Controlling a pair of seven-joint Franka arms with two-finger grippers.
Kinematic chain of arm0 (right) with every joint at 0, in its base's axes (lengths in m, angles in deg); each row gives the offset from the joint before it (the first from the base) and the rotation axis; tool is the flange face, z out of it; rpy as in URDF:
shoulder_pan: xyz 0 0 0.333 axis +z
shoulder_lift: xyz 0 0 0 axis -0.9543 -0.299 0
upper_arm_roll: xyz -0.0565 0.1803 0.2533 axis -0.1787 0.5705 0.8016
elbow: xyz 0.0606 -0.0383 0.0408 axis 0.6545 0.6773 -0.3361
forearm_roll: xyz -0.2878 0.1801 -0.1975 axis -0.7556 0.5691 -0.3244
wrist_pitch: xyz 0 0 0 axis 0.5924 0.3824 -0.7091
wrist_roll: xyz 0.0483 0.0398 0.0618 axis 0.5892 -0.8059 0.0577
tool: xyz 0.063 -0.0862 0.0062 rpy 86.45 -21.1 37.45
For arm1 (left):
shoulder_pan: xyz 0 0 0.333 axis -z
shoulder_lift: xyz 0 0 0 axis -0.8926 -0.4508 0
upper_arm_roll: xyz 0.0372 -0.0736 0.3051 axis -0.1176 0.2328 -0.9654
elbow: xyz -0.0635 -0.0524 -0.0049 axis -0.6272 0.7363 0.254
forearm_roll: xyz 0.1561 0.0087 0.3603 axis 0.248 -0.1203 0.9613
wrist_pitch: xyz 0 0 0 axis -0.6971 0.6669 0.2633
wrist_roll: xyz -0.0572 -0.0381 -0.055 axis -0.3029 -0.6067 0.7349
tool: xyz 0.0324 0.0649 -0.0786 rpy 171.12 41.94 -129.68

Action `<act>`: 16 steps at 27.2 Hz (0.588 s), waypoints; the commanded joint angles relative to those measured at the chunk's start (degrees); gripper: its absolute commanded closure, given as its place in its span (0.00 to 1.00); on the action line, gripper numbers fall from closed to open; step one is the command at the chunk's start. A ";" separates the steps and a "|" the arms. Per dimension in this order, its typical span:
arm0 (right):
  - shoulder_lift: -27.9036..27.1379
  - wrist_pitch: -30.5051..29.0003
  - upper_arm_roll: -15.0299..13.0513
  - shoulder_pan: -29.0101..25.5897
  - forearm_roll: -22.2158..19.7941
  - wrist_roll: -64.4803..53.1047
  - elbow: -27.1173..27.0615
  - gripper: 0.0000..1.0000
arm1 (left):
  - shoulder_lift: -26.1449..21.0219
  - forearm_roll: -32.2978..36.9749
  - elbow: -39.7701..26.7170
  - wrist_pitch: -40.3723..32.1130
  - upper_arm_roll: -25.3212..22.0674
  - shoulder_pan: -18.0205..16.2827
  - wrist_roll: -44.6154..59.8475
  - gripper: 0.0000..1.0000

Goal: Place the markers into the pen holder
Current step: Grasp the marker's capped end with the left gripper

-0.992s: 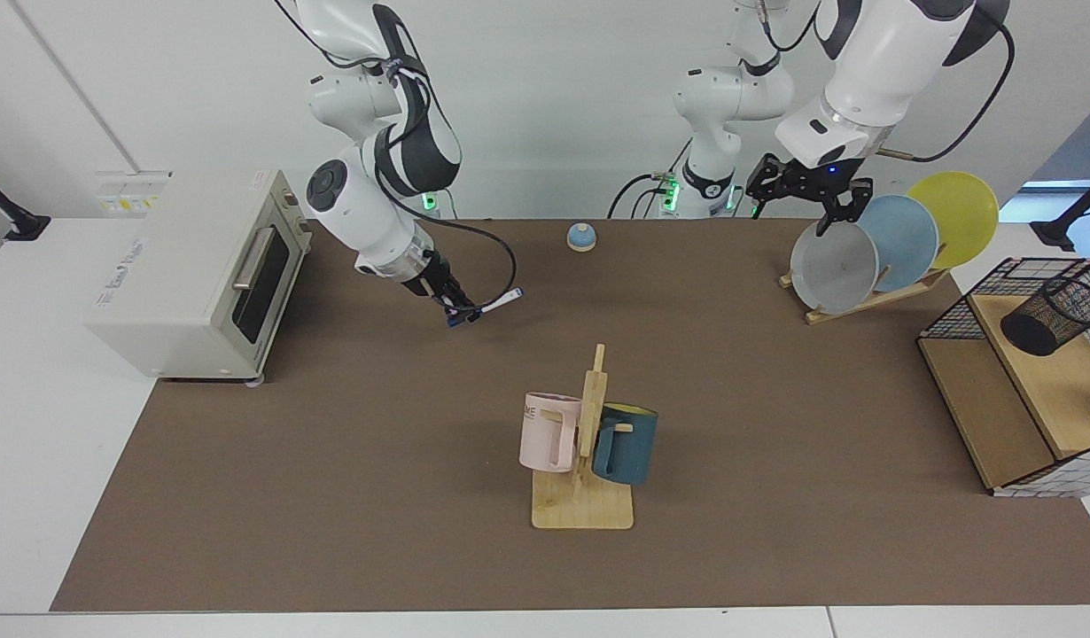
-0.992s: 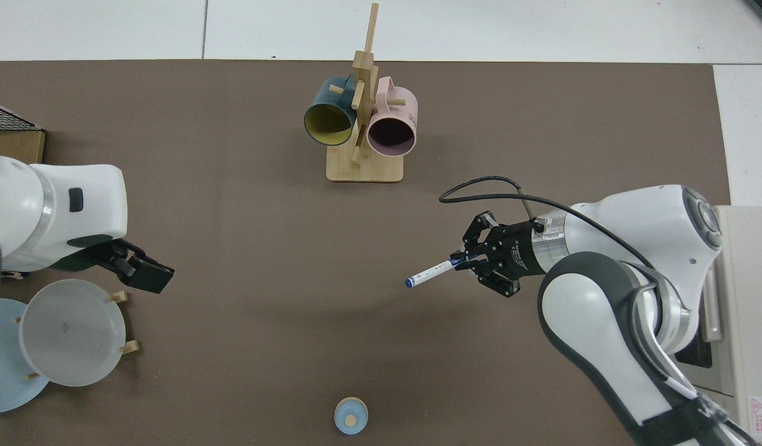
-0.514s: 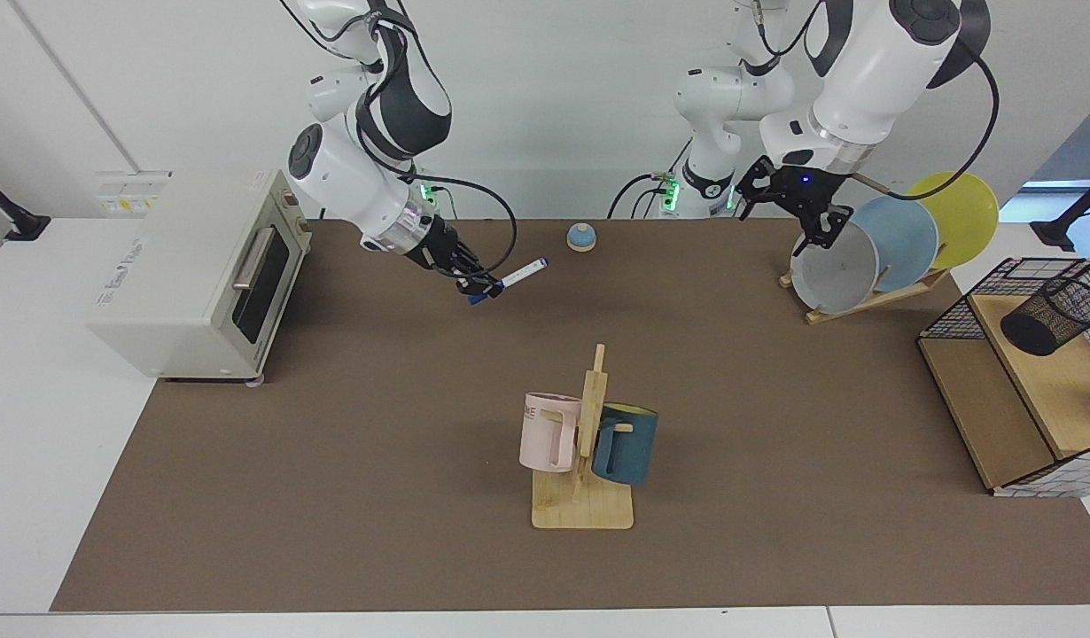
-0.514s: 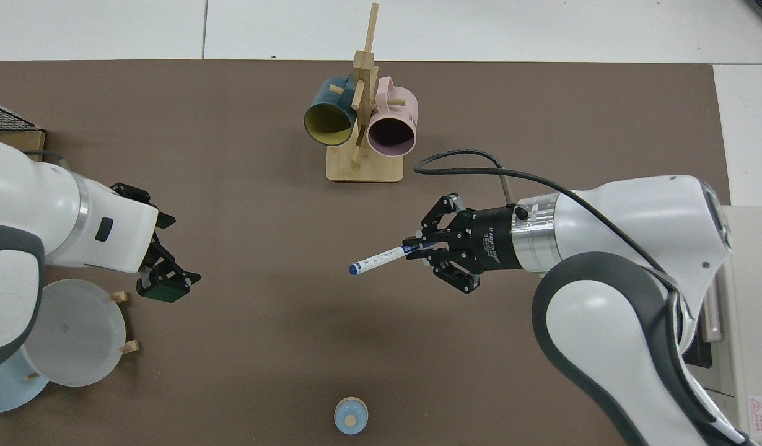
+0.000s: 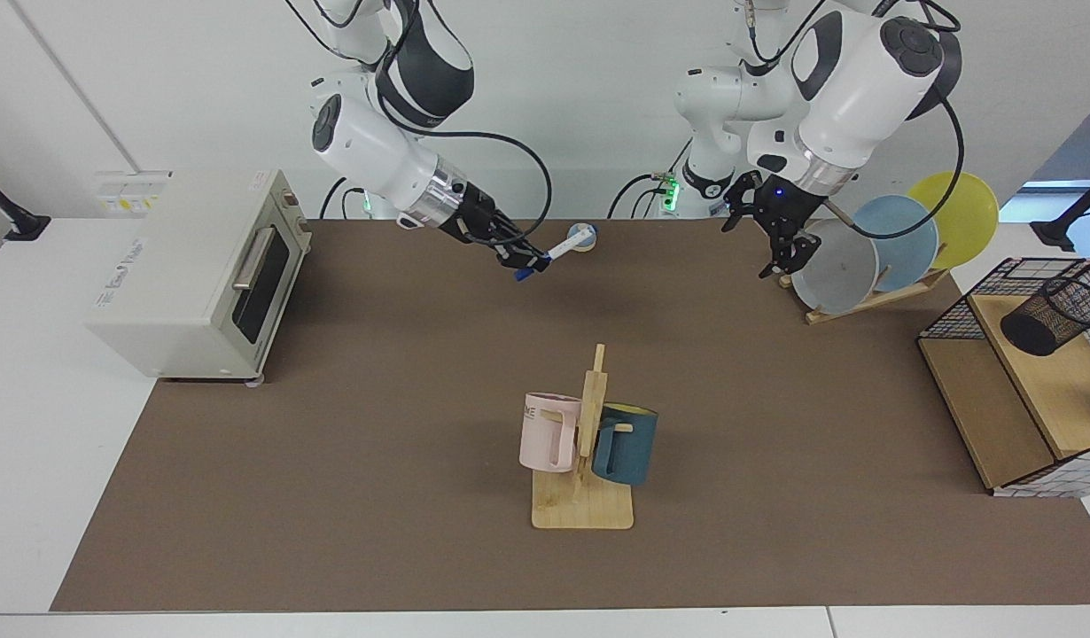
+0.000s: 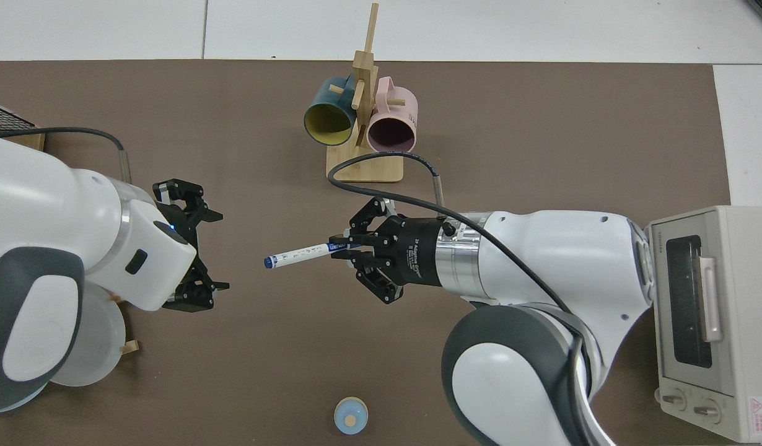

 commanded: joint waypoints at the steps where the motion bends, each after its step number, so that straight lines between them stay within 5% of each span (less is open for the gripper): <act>1: -1.04 -2.88 -0.33 1.42 2.81 1.45 -1.38 1.00 | 2.07 5.09 1.53 -1.31 2.77 0.75 -0.16 0.00; 16: -1.13 -4.73 -0.33 2.74 2.72 2.51 -1.30 1.00 | 1.98 16.28 4.97 -2.11 10.87 0.75 4.06 0.03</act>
